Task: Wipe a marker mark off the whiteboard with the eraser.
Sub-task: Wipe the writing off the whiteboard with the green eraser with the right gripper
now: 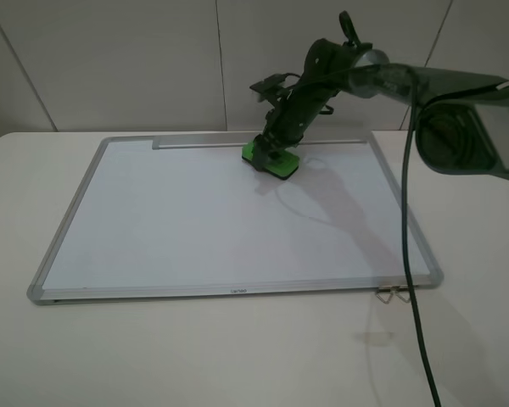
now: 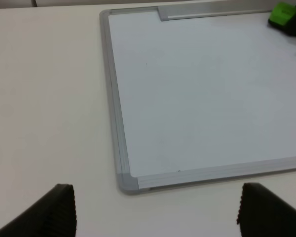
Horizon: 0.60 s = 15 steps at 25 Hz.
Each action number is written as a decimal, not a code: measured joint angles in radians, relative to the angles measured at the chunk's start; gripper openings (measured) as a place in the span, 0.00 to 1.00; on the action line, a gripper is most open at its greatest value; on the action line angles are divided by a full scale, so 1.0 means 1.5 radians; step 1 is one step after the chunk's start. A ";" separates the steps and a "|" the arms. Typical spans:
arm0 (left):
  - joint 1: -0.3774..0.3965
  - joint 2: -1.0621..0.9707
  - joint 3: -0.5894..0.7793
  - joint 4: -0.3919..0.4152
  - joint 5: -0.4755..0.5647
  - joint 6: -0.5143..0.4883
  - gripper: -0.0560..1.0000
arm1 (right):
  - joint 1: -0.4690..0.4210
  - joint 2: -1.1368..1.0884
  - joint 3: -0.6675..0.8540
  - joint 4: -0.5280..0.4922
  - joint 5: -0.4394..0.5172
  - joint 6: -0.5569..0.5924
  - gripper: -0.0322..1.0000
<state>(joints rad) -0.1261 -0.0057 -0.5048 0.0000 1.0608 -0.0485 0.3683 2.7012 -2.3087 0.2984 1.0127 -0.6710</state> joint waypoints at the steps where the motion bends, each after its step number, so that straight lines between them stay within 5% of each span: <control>1: 0.000 0.000 0.000 0.000 0.000 0.000 0.70 | 0.015 0.001 0.000 -0.009 -0.014 0.001 0.61; 7: 0.000 0.000 0.000 0.000 0.000 0.000 0.70 | 0.073 0.004 0.001 -0.035 -0.047 0.028 0.61; 15: 0.000 0.000 0.000 0.000 0.000 0.000 0.70 | 0.034 0.004 0.001 -0.038 -0.047 0.032 0.61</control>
<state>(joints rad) -0.1261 -0.0057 -0.5048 0.0000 1.0608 -0.0485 0.4187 2.7075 -2.3078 0.2411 0.9425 -0.6230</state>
